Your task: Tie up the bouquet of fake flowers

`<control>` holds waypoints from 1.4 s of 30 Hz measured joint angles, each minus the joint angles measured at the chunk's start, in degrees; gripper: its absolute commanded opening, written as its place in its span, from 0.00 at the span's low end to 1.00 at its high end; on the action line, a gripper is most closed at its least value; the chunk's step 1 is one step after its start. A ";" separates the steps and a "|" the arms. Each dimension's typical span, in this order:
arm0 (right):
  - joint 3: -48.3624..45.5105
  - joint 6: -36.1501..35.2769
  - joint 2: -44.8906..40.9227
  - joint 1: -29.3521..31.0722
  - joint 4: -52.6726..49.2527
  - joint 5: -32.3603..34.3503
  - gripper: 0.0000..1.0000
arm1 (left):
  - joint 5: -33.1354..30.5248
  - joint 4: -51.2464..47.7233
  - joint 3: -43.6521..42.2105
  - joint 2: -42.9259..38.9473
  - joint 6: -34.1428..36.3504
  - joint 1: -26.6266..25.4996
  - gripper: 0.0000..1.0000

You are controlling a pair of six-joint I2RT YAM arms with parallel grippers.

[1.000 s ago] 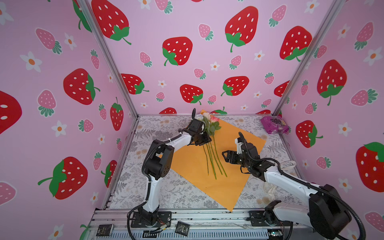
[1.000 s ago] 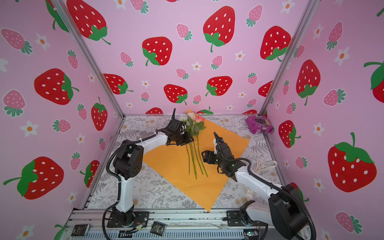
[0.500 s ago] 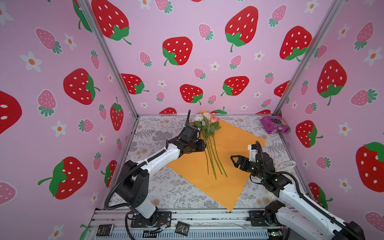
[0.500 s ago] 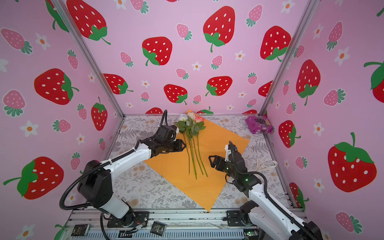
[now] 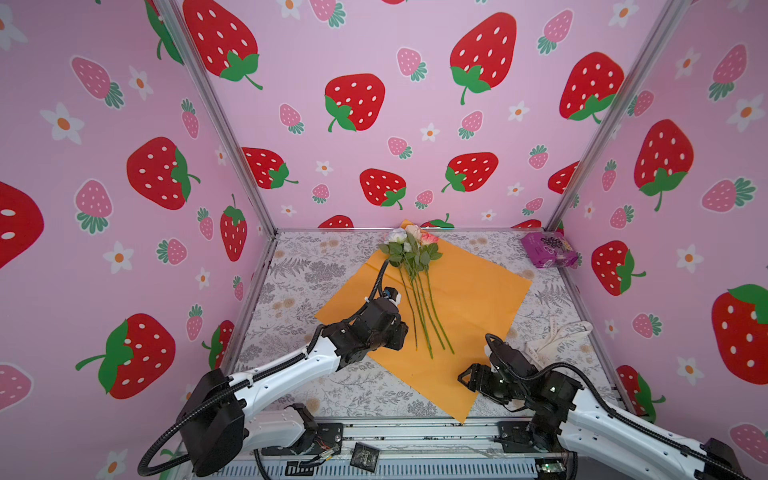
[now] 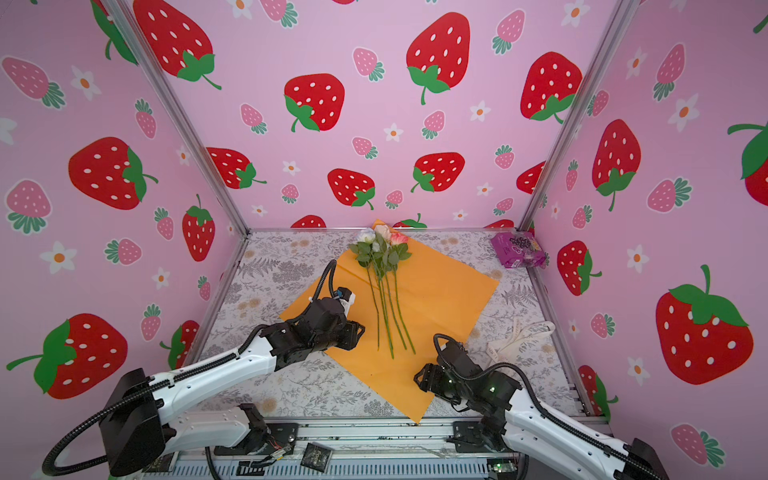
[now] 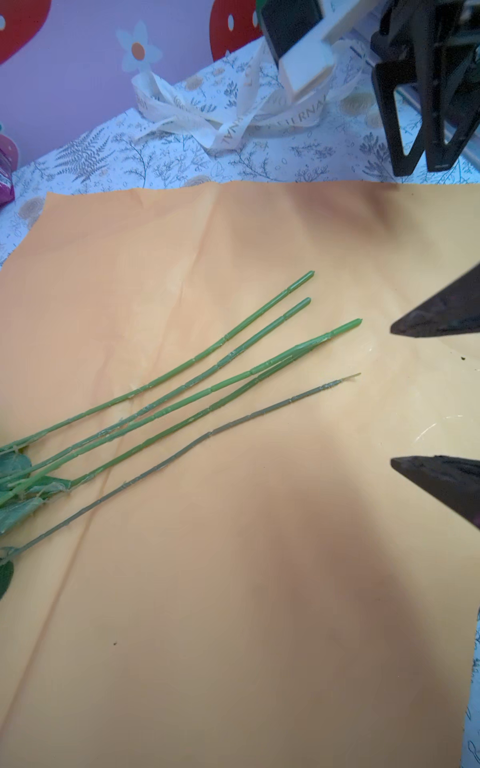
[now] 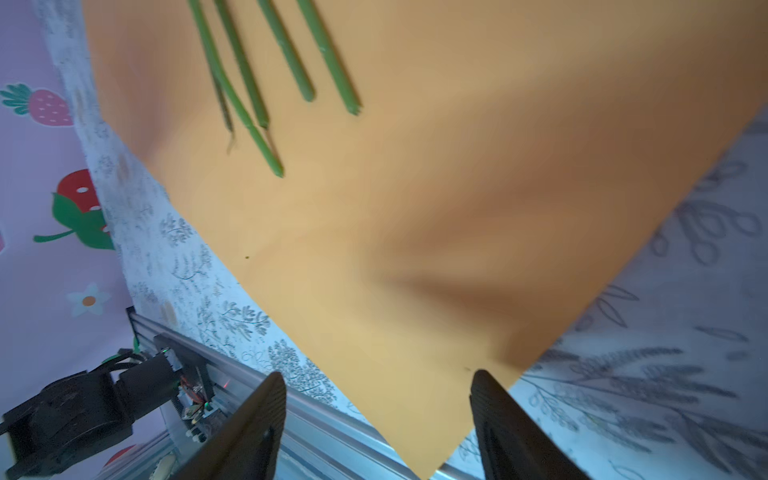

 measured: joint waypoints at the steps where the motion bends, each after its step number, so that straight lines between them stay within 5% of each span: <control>1: -0.46 0.55 0.09 0.09 -0.46 0.00 0.75 | -0.48 0.04 -0.33 -0.57 -0.11 -0.04 0.51; 14: -6.08 3.06 1.86 0.15 14.93 -2.47 0.80 | -2.29 0.83 -2.16 -2.71 -0.57 -0.04 0.54; 27: 6.03 -9.20 18.64 -4.22 26.93 -2.78 0.94 | -1.97 -0.24 -1.07 -1.18 0.24 -0.02 0.53; 35: 8.31 -14.53 24.06 -11.85 32.11 -6.95 0.95 | 1.51 -0.94 -1.07 -2.10 -0.31 -0.02 0.41; 42: 10.56 -18.49 30.95 -16.61 34.77 -11.87 0.90 | 11.76 1.38 -1.09 0.66 -0.94 -0.26 0.28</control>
